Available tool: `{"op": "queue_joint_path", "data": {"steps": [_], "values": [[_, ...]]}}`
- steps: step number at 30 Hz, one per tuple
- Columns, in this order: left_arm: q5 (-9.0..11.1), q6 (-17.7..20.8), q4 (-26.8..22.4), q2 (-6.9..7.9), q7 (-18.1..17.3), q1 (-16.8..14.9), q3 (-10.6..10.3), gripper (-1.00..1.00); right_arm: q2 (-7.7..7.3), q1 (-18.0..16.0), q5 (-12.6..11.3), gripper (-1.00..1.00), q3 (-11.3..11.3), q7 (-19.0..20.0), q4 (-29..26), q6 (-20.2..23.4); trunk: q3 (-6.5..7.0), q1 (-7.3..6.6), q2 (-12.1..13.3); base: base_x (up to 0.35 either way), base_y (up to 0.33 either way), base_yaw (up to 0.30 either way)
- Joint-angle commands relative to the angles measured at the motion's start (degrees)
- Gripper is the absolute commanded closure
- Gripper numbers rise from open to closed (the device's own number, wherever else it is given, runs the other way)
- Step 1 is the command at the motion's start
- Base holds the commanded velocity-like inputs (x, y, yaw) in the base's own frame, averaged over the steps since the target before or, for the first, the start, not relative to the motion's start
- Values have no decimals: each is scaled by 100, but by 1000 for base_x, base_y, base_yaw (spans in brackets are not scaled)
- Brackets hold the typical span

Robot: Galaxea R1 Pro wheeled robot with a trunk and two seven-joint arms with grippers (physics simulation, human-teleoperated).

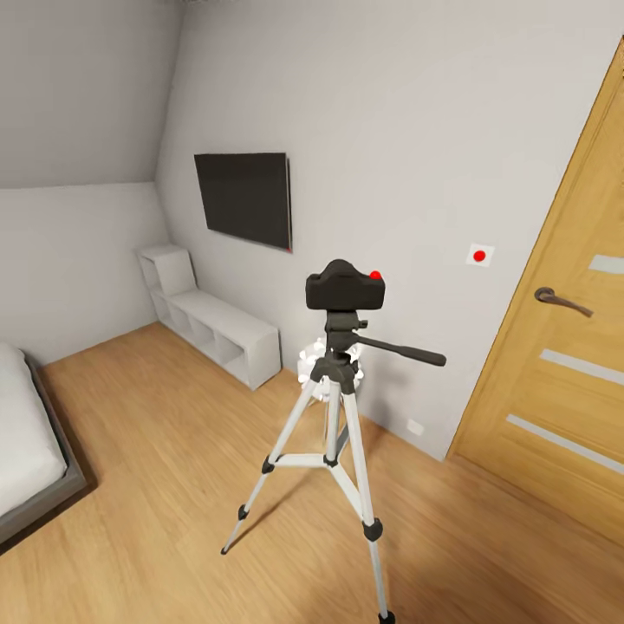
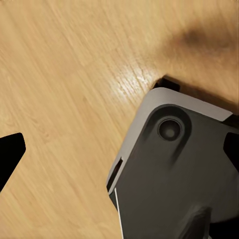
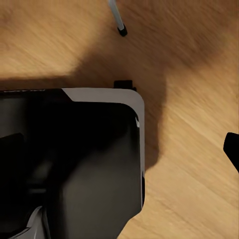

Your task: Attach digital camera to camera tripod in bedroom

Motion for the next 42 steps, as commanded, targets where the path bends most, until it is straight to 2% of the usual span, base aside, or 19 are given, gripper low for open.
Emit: {"op": "queue_joint_path", "data": {"steps": [1, 42], "values": [[47, -13, 1, 1, 15, -4, -49, -100, -4, -8, 51, -100, -49, 12, 19, -35, -2, 3, -11, 0, 0, 0], [47, -13, 1, 0, 15, -4, -49, -100, -3, -8, 60, -100, -49, 12, 19, -21, 348, 3, -11, 0, 0, 0]]}}
